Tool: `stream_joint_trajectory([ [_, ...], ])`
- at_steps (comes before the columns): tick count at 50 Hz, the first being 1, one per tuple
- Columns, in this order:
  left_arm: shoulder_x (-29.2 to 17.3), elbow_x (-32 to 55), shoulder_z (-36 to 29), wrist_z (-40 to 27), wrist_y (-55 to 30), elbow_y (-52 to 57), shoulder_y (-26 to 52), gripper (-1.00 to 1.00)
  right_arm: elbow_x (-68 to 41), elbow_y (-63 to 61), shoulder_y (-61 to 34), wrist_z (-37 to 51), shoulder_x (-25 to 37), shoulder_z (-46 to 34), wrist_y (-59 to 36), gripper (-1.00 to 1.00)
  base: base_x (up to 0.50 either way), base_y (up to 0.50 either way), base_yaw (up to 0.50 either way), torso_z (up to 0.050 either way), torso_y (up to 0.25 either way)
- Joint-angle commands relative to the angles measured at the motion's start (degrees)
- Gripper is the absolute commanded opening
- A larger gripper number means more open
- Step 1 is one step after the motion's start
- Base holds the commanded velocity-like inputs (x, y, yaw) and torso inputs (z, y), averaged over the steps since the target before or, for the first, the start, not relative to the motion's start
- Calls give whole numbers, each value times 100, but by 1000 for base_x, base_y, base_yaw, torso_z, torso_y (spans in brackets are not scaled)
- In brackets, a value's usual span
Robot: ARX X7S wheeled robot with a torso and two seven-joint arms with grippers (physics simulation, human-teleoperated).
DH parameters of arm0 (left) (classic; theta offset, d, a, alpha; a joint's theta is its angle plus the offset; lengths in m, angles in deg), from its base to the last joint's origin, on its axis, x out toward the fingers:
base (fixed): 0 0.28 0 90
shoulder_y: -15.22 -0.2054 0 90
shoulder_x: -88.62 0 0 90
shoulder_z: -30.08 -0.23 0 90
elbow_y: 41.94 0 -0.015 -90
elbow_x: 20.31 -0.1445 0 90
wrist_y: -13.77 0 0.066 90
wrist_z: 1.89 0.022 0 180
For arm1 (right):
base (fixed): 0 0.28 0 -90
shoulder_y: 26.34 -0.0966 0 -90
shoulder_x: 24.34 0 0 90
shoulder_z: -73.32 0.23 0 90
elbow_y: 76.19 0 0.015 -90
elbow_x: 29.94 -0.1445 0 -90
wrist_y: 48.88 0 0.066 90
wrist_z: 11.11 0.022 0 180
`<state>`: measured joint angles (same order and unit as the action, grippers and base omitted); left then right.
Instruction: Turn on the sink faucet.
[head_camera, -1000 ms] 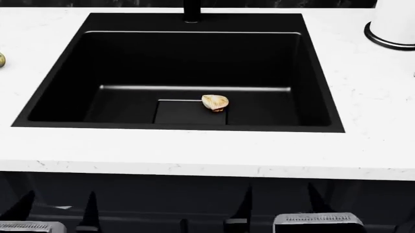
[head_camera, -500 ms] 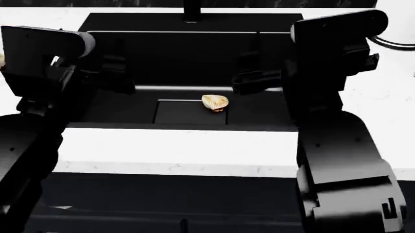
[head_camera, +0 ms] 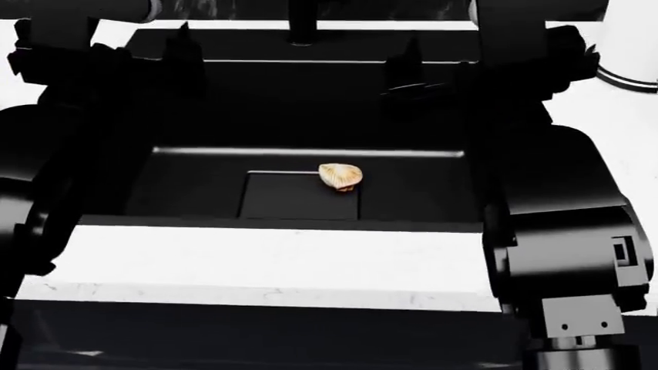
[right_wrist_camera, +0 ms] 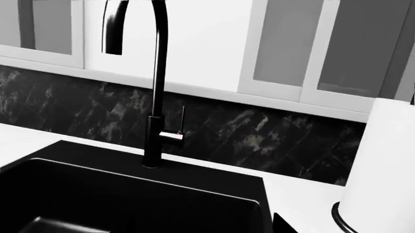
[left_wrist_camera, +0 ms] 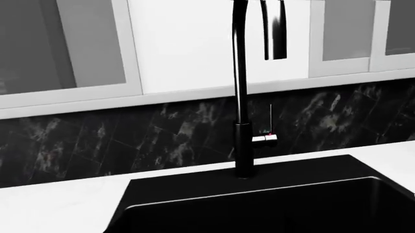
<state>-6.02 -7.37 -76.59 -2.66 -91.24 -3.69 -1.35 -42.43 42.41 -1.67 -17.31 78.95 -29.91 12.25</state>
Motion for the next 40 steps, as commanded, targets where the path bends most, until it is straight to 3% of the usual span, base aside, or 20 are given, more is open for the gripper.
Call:
stream_joint_trajectory([
  [1, 6, -27, -66, 53, 221, -561, 193, 100, -30, 187, -36, -22, -2, 2, 101, 100, 348, 0, 0, 0, 0],
  [22, 56, -42, -120, 57, 745, -1494, 422, 100, -59, 659, -135, -51, -67, -4, 355, 100, 361, 0, 0, 0, 0],
  [40, 35, 32, -142, 6, 785, -1564, 422, 100, -27, 751, -169, -72, -91, -122, 371, 100, 362, 0, 0, 0, 0],
])
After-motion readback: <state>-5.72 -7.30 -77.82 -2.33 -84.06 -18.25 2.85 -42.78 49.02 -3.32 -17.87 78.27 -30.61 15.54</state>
